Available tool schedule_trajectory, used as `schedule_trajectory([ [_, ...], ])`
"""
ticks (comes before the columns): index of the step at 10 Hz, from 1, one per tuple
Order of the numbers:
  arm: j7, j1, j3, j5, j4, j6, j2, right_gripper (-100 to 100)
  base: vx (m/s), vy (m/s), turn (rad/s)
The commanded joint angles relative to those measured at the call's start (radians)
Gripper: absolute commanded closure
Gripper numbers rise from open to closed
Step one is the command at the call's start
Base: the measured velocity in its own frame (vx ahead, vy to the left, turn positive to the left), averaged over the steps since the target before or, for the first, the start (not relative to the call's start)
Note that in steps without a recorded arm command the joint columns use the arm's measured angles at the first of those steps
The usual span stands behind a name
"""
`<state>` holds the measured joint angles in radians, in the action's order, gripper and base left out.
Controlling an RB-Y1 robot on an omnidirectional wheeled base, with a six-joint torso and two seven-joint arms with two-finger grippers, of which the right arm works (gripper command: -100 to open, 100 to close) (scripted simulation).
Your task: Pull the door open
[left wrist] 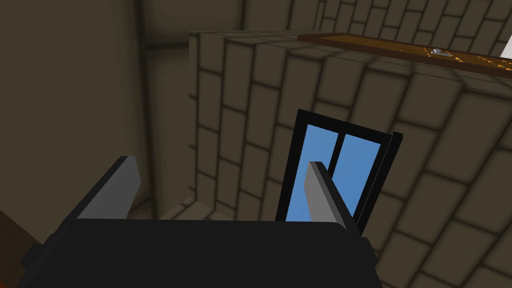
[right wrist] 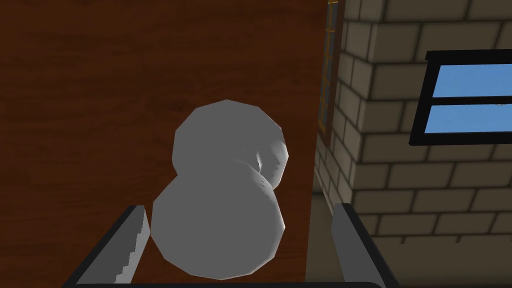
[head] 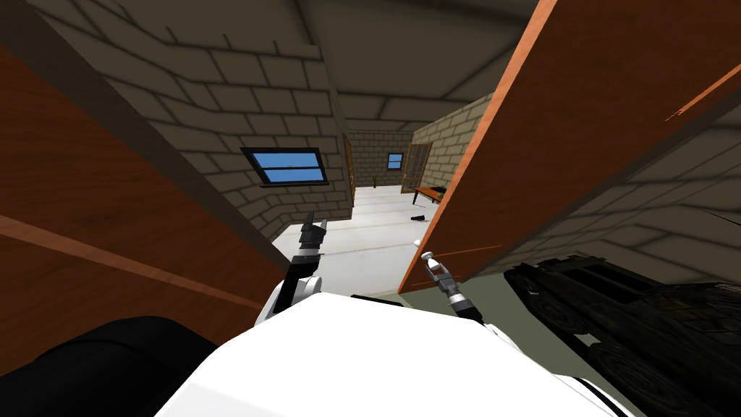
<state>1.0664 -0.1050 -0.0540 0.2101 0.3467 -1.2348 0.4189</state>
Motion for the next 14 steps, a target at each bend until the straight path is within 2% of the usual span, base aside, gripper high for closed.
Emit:
schedule_trajectory([
  [1,0.002,-0.006,0.007,-0.006,-0.029,-0.02,0.005,-100,0.045,0.004,0.068],
  [2,0.004,-0.019,0.004,-0.003,-0.045,-0.02,0.001,-100,0.024,0.0,0.019],
  [3,0.004,-0.019,0.004,-0.003,-0.045,-0.02,0.001,100,0.001,-0.003,-0.023],
  [8,0.004,-0.019,0.004,-0.003,-0.045,-0.02,0.001,100,-0.002,-0.002,0.001],
  [9,-0.03,-0.02,0.004,-0.015,-0.04,-0.013,0.002,100,-0.038,-0.02,0.129],
  [14,-0.108,-0.019,0.0,-0.039,-0.029,0.0,-0.003,100,-0.059,-0.035,0.069],
])
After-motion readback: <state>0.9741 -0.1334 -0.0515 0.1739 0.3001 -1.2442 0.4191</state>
